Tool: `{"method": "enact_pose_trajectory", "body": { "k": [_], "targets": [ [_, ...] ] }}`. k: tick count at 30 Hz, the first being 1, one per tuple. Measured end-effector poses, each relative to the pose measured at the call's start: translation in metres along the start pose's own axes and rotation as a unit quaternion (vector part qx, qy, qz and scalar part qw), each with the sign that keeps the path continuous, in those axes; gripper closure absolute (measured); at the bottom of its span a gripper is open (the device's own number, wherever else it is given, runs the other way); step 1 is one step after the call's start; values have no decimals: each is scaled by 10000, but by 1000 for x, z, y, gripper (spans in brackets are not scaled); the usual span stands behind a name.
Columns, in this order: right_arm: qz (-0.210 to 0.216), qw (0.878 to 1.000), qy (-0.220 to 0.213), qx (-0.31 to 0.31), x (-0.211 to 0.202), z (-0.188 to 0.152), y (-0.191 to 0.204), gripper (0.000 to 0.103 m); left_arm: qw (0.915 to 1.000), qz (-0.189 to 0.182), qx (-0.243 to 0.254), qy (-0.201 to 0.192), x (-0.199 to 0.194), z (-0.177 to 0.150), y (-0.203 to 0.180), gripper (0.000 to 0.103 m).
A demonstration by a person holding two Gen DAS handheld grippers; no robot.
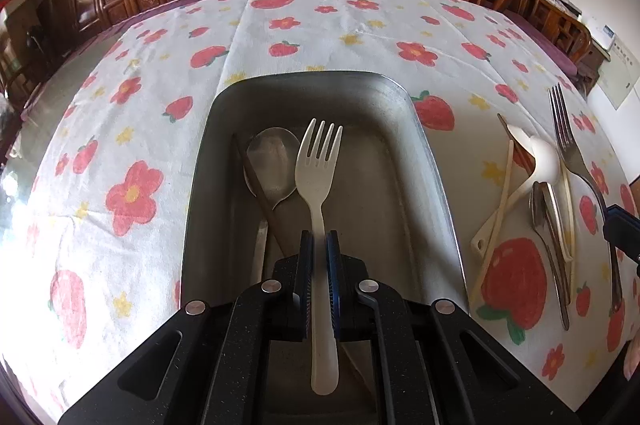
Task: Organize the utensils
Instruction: 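Carry the white fork into the tray and open the left tool while the right holds the metal fork, then carry the metal fork into the tray and open the right tool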
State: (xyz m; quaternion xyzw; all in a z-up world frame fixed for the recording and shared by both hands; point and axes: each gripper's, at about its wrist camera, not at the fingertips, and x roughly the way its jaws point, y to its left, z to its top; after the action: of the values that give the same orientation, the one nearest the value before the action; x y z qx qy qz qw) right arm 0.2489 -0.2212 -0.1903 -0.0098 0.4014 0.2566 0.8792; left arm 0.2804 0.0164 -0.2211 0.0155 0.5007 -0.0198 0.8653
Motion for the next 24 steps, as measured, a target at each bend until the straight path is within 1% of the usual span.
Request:
{"method": "enact_pose_trajectory", "body": {
  "k": [5,8,16,24],
  "targets": [
    [1,10000,21,-30,2,-1,3,94,10000,-45,-17,-49,-3,-2,3,97],
    [-5,10000,36,-76,2,-2,7,94,9999,-75,-16,-137,-13,-3,6,97],
    [31,9998,-39,-195,-4,0,25,94,9983,-74,69,-575,-52,-10,15,96],
    [105,9993,-65,-348,-8,10,48,94,9967,-151,20,-799,-68,-20,24,96]
  ]
}}
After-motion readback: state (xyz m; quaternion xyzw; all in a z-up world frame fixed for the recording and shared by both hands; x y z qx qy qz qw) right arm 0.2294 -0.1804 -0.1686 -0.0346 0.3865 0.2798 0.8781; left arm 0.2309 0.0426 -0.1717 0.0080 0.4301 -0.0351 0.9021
